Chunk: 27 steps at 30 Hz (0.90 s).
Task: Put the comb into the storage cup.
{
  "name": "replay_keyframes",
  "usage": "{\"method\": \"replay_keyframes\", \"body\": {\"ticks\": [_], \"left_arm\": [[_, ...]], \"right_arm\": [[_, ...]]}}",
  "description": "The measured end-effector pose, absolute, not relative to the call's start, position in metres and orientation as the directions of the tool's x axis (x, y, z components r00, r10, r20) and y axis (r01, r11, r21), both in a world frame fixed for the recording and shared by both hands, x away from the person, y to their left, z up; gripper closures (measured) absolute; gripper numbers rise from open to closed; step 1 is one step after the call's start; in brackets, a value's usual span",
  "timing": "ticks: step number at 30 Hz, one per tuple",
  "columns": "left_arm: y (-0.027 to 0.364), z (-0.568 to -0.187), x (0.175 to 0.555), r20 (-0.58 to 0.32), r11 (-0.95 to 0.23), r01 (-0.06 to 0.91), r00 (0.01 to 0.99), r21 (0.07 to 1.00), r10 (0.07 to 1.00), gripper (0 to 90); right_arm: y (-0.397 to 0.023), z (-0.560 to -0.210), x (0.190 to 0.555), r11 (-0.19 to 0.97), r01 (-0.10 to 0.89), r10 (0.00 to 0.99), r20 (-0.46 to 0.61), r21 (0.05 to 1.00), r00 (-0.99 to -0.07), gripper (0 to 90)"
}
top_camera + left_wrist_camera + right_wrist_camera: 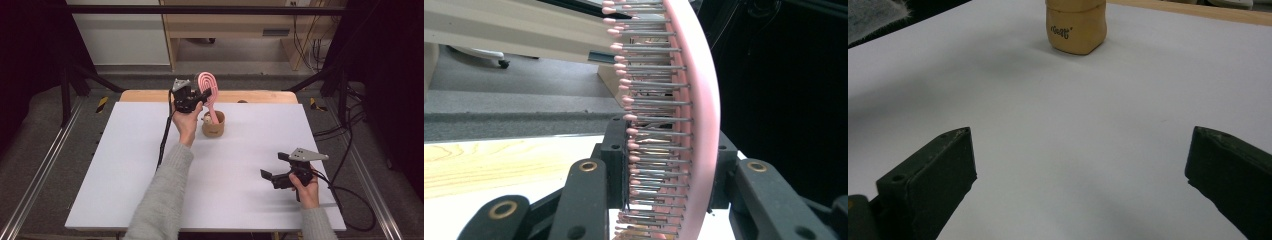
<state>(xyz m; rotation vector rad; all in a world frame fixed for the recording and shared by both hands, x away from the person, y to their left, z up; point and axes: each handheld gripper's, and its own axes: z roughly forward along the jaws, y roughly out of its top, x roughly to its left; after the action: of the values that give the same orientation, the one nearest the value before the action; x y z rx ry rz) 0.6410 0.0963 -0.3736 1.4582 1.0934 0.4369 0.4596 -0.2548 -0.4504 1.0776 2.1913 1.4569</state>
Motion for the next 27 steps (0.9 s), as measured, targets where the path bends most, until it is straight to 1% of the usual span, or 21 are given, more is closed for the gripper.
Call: {"method": "replay_keyframes", "body": {"ticks": [8, 27], "left_arm": [[0.098, -0.383, 0.641, -0.323, 0.139, 0.379, 0.481, 0.915, 0.815, 62.9], [0.116, -0.391, 0.639, -0.355, 0.184, 0.382, 0.447, 0.906, 0.821, 61.8]], "right_arm": [[-0.255, -0.45, 0.46, 0.205, 0.423, 0.722, 0.155, 0.883, -0.675, 0.4], [-0.254, -0.451, 0.46, 0.21, 0.424, 0.723, 0.153, 0.881, -0.674, 0.4]]}}
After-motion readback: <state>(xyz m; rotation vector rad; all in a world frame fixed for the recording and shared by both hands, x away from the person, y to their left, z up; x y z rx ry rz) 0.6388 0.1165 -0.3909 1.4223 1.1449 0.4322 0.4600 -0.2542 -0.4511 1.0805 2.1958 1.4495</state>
